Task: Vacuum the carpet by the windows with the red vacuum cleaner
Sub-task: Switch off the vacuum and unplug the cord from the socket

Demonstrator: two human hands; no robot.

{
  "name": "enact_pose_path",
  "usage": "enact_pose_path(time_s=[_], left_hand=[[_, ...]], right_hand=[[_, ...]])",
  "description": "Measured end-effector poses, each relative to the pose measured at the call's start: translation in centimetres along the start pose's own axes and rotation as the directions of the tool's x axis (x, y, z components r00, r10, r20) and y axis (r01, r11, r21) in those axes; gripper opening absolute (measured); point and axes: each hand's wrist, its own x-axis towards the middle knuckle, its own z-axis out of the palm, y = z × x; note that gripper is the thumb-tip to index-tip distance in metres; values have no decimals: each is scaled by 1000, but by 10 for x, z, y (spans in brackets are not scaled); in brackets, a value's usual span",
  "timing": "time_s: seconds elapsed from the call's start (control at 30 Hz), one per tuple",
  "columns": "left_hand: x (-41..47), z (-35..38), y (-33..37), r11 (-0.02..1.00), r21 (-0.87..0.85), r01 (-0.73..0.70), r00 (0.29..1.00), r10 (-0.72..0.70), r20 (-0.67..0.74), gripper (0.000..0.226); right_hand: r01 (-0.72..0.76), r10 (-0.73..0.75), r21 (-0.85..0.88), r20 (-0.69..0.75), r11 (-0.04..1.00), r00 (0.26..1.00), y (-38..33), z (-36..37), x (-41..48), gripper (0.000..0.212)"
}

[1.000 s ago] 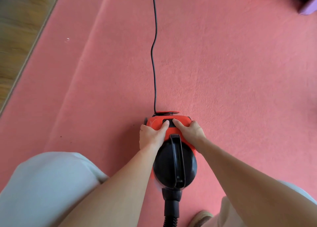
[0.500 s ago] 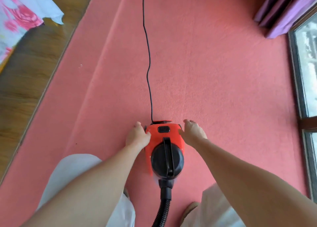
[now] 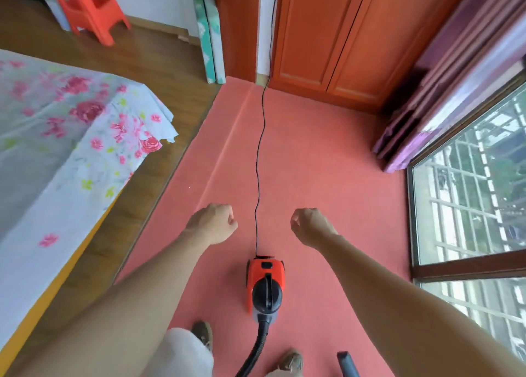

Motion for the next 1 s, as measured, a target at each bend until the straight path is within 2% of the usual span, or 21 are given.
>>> enact_pose_path(time_s=[0.17,0.47,0.63,0.73,1.0], left_hand=[[-8,-59,-46,1000,0,10,998,-10,-61,23],[15,-137,-184,996,61,-58,998,56,40,26],[39,-169,-245,1000,-14,12,999,-12,39,31],[57,-190,-257,1000,-20,0,999,0,40,33],[143,-271,-226,994,27,-107,994,107,18,36]], right_hand=[[66,-66,-140,6,988,998,-66,-33,0,31],[-56,45,-100,-105,993,993,-199,-47,27,32],[-48,34,-97,-139,994,990,-252,-57,53,32],[-58,42,-91,-175,994,984,-268,-71,72,33],[-30,14,-74,-214,997,977,-288,-127,153,33]])
